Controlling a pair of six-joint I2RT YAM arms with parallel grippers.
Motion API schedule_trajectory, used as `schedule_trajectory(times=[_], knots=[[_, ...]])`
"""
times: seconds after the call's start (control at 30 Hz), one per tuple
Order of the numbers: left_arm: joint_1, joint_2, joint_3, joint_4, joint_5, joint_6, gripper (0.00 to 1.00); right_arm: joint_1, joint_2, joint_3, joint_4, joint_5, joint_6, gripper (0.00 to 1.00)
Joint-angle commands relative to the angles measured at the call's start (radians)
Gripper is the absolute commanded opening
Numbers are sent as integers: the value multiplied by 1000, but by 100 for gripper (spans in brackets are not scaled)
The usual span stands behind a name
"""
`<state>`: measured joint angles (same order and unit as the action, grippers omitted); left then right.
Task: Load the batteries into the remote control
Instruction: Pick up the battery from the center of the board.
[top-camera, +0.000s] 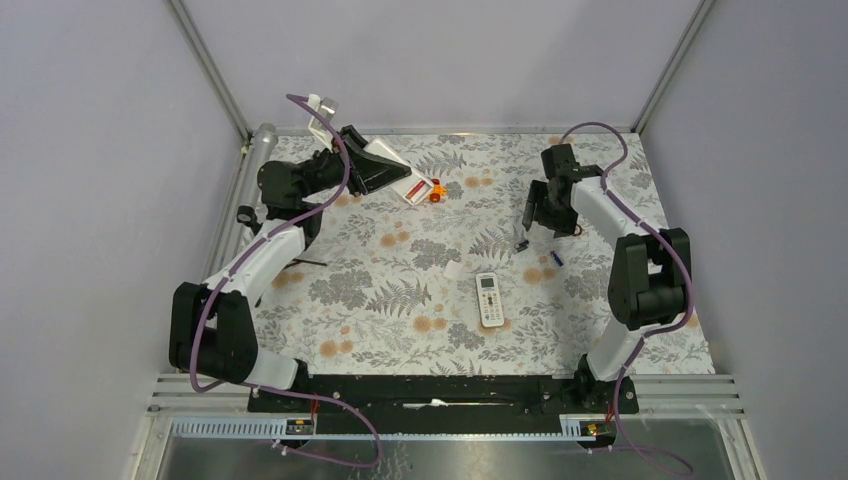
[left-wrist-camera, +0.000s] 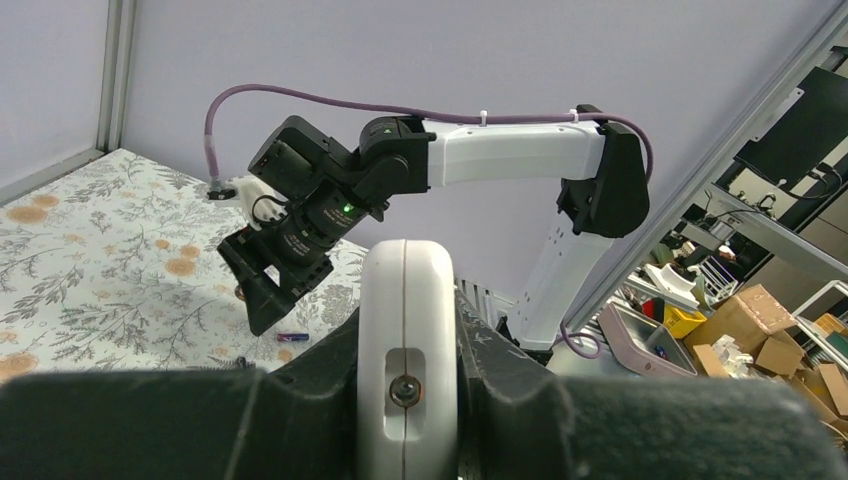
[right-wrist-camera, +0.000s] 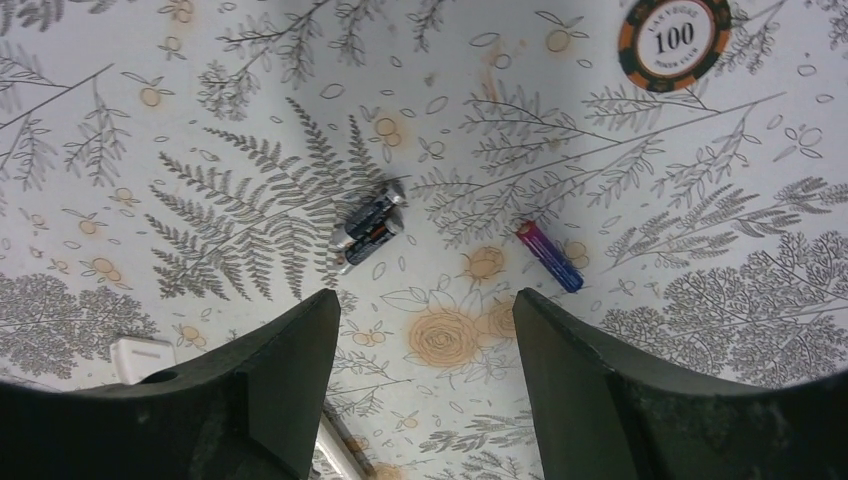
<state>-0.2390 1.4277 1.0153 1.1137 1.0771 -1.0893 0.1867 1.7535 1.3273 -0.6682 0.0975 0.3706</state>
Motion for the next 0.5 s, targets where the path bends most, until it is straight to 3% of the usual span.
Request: schedule_trajectory(times=[0.0,0.47], knots=[[4,-41,57,-23,-17,61,0,-35,8,-11,-48,27,-14,72],[19,-29,72,-67,-40,77,0,-115,97,-62,-69,-9,-5,69]])
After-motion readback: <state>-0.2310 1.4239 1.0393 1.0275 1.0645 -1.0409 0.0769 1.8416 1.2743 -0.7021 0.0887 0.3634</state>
